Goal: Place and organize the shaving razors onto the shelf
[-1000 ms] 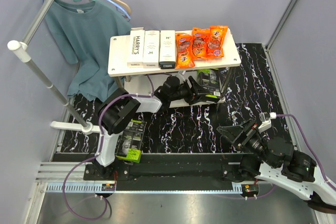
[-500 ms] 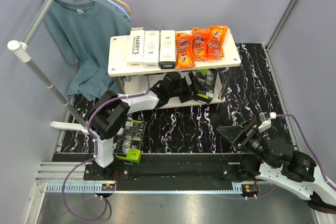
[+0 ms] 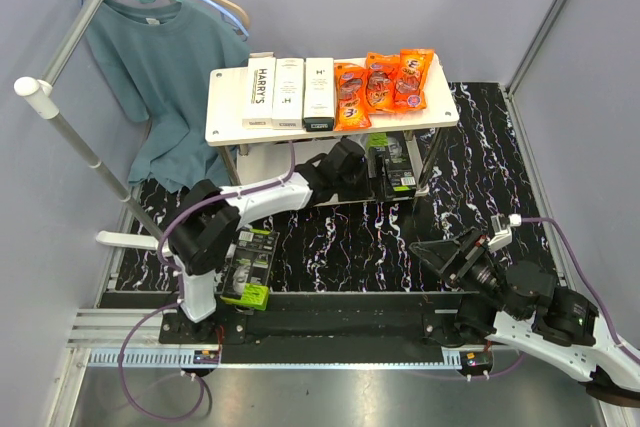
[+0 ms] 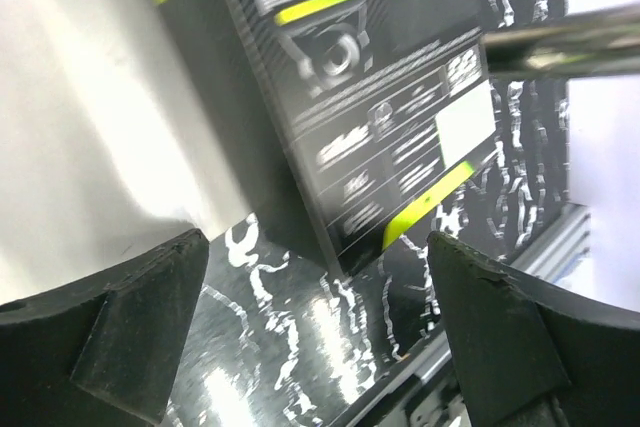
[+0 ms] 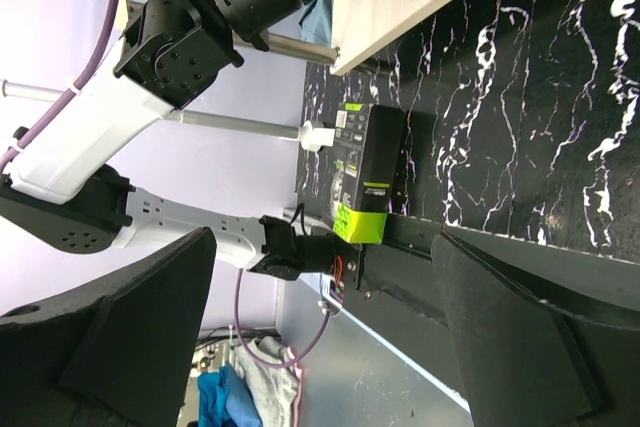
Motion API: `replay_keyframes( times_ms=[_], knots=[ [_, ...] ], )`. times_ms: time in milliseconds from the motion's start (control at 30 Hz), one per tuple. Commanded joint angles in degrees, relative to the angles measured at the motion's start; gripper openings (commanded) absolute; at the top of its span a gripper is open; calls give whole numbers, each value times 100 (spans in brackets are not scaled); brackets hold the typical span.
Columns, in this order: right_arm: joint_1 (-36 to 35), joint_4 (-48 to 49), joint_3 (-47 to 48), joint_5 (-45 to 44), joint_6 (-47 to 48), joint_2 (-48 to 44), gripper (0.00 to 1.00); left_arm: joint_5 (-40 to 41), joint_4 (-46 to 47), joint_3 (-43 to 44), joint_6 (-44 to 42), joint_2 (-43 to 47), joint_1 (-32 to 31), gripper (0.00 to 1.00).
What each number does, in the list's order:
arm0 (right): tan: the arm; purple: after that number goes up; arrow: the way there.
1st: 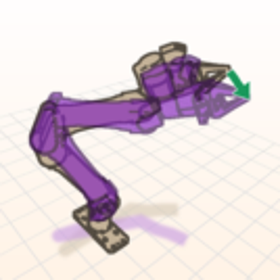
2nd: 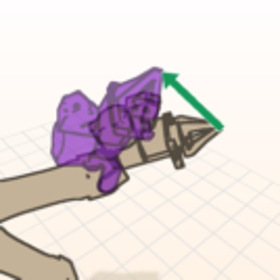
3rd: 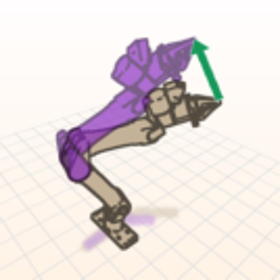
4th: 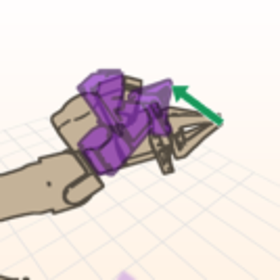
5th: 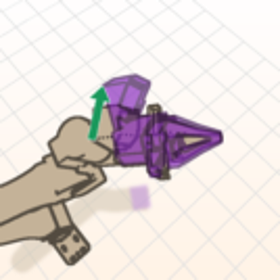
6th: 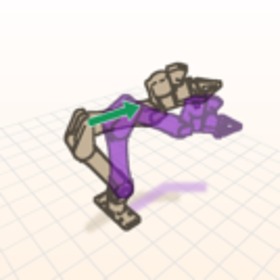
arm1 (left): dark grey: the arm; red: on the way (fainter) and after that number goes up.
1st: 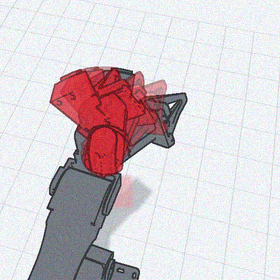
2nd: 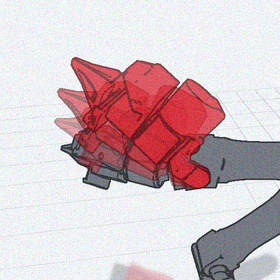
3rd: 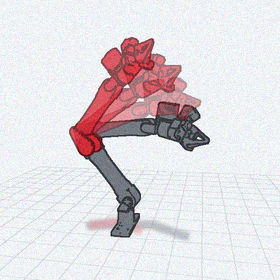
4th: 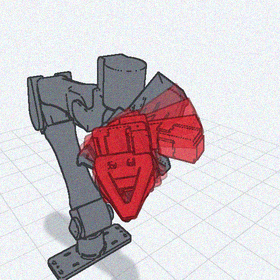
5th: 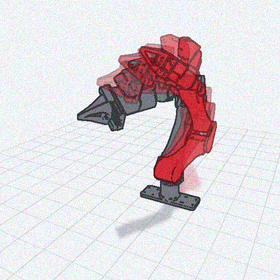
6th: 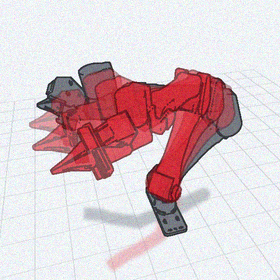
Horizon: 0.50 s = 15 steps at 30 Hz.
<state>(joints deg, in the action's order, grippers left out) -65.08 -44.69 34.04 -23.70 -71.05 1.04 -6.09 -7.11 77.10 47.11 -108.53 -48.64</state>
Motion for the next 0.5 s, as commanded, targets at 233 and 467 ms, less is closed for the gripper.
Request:
replay_keyframes(
  times_ms=[233,467],
  knots=[
    [21,303,-91,76,-85,-16,100,416,105,-450,-246,693,21,99],
    [22,303,-170,94,-137,-16,100,451,342,-871,-580,1683,-233,99]
  ],
)
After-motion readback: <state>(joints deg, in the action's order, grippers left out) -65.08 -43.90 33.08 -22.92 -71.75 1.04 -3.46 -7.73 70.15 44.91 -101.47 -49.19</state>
